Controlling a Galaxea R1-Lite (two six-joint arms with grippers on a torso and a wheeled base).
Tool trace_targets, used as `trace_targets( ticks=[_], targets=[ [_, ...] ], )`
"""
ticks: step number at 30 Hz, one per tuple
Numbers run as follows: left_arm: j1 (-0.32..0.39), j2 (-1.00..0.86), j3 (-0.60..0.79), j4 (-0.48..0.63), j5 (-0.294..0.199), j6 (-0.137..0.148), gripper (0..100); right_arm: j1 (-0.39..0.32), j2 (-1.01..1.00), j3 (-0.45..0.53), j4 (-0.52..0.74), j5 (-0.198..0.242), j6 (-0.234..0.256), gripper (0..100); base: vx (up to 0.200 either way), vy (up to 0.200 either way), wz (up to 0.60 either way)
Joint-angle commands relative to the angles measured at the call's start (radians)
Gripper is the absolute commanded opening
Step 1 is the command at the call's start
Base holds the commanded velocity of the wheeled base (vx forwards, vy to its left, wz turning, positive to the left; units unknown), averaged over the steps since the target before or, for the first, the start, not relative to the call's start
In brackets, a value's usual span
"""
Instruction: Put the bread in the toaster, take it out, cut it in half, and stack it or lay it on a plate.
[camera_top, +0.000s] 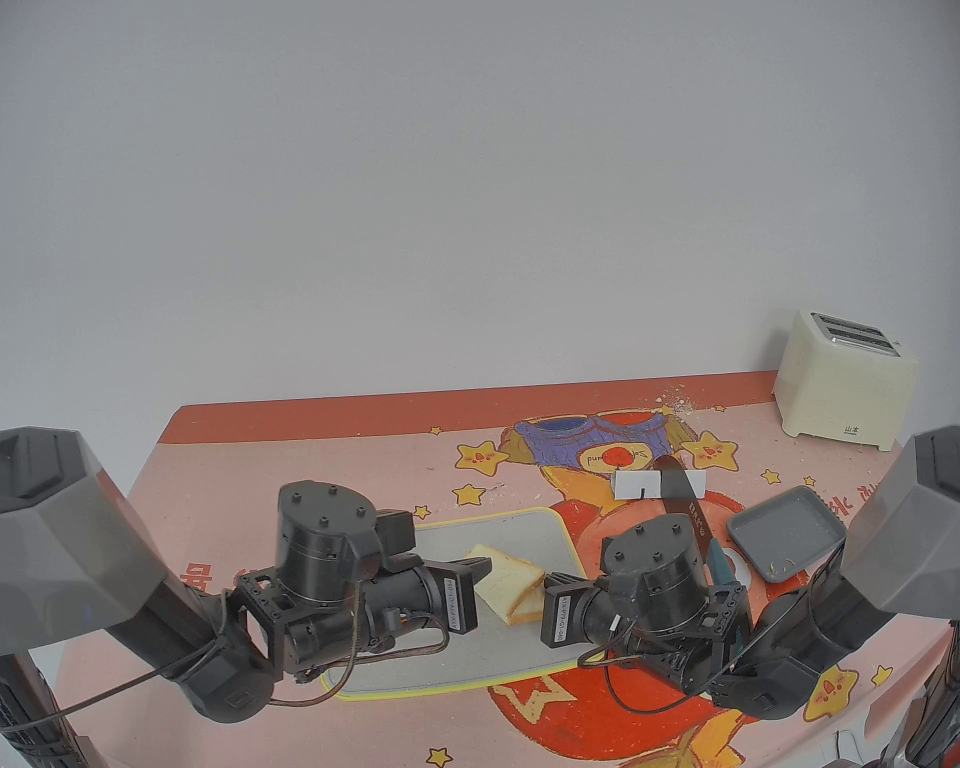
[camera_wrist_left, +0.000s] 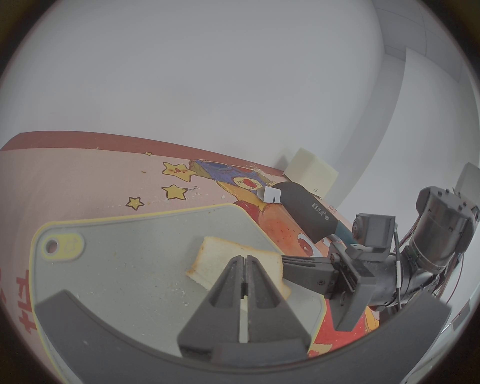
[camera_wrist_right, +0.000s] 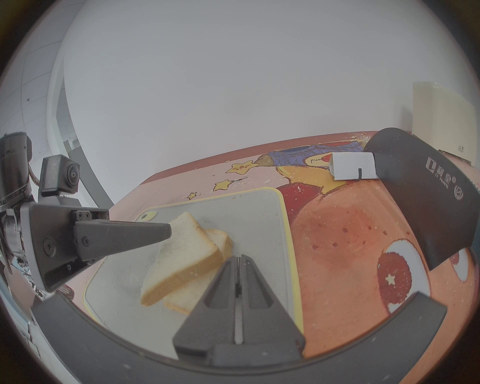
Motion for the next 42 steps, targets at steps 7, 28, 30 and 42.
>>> trace_targets(
  ticks=[7, 28, 30, 42],
  targets=[
    [0.153, -0.385, 0.346, 0.002, -0.007, -0.001, 0, 0.018, -0.018, 0.009, -0.004, -0.008, 0.0, 0, 0.0, 0.0, 0.0],
    [0.495, -0.632, 0.125, 0.635, -0.405, -0.131, 100, -0.023, -0.033, -0.006, 0.028, -0.039, -0.052, 0, 0.0, 0.0, 0.0],
    [0.497, -0.58, 0.107, 0.635, -0.402, -0.129, 100, -0.022, -0.03, -0.014, 0.035, -0.039, -0.052, 0, 0.0, 0.0, 0.0],
    [0.498, -0.38, 0.085, 0.637, -0.391, -0.129, 100, 0.0, 0.028, -0.04, 0.036, -0.039, -0.052, 0, 0.0, 0.0, 0.0]
  ],
)
